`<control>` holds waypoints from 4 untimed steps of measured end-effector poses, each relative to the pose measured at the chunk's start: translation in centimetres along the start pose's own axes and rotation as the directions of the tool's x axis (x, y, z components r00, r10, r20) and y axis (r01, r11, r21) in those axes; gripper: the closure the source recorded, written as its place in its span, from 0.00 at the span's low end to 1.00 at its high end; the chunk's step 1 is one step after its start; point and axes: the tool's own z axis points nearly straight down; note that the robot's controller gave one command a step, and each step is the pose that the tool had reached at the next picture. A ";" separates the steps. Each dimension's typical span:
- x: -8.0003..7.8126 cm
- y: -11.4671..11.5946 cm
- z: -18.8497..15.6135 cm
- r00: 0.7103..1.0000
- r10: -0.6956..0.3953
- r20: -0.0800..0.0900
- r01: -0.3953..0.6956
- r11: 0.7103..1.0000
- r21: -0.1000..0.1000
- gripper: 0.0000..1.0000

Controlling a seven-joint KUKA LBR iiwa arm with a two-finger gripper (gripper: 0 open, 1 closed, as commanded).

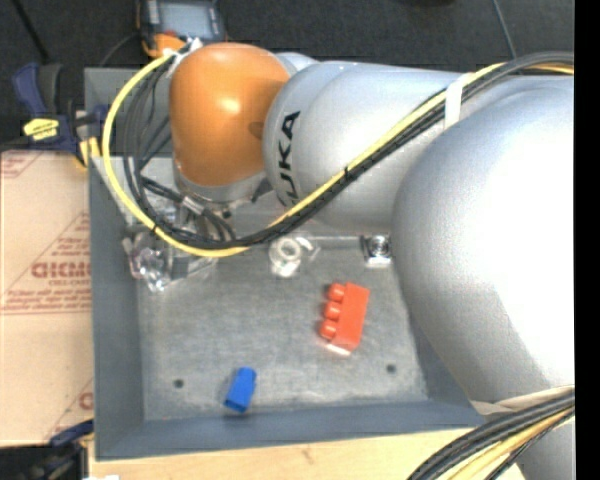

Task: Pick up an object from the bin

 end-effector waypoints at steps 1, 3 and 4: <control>-3.1 -0.9 0.1 1.000 0.004 0.007 -0.004 1.000 0.001 1.00; -3.4 -2.2 11.5 1.000 0.021 -0.002 -0.021 1.000 0.002 0.00; -4.3 -1.5 11.3 0.922 -0.388 0.015 0.388 0.922 0.013 0.00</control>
Offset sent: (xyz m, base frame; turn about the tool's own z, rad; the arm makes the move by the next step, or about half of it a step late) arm 0.0298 -0.0035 -0.0026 0.0021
